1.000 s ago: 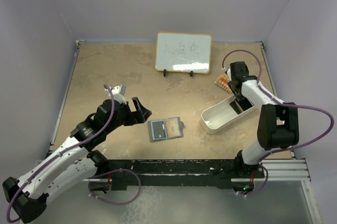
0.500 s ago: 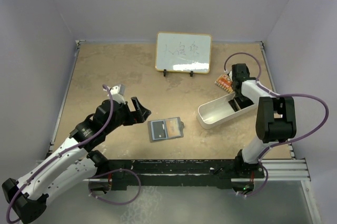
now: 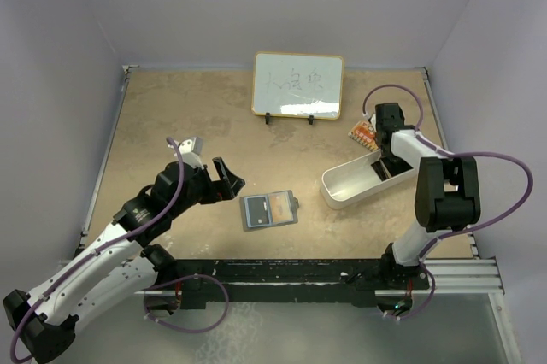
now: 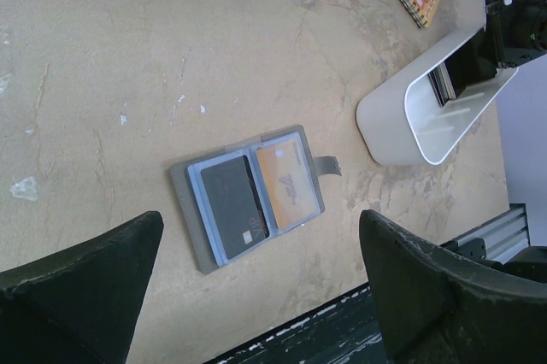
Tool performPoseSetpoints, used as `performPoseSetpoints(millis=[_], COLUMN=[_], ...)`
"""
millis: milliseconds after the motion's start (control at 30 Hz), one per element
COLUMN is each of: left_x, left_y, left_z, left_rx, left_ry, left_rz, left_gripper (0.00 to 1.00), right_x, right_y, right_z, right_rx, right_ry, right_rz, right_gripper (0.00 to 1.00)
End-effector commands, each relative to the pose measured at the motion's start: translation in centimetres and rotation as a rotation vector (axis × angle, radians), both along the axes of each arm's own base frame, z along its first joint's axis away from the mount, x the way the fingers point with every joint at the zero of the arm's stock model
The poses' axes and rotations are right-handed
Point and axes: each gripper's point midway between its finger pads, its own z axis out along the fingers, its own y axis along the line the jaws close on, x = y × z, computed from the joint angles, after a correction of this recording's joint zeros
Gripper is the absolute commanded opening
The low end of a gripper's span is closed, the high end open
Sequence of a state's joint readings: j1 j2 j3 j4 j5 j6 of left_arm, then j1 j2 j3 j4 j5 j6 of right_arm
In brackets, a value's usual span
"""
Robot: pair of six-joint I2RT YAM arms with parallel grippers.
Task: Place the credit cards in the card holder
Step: Pick up the credit card from the storage box.
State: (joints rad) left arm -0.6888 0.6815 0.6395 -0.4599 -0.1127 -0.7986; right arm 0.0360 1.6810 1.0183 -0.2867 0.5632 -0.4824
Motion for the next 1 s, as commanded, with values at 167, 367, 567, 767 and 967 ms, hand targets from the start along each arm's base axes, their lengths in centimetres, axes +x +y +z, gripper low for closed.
performPoseSetpoints(millis=[167,367,567,767,967], left_x=[0.5,0.3,0.4,0.5,0.7], left_y=[-0.3,-0.8,-1.1,-1.6,-2.0], left_z=[1.4,1.1,1.1,0.9,1.8], left_rx=[-0.012,-0.024,-0.024,-0.032,-0.073], left_ry=[-0.047,-0.037,-0.035,-0.018,-0.029], left_rz=[-0.005,-0.031,-0.042,-0.055,-0.046], left_gripper=[0.94,0.94,0.94,0.93,0.92], right_x=[1.4,0.0,-1.3,-1.3,-2.8], right_y=[0.8,3.3,5.0,9.4,13.1], right_z=[3.1,4.5,7.4,10.8,11.4], right_rx=[0.057,0.128,0.237,0.459,0.472], right_ry=[-0.093,-0.093,-0.158,-0.280,-0.270], right_rz=[-0.014,-0.009,0.002,0.013,0.052], right_gripper=[0.02,0.00,0.00,0.00,0.00])
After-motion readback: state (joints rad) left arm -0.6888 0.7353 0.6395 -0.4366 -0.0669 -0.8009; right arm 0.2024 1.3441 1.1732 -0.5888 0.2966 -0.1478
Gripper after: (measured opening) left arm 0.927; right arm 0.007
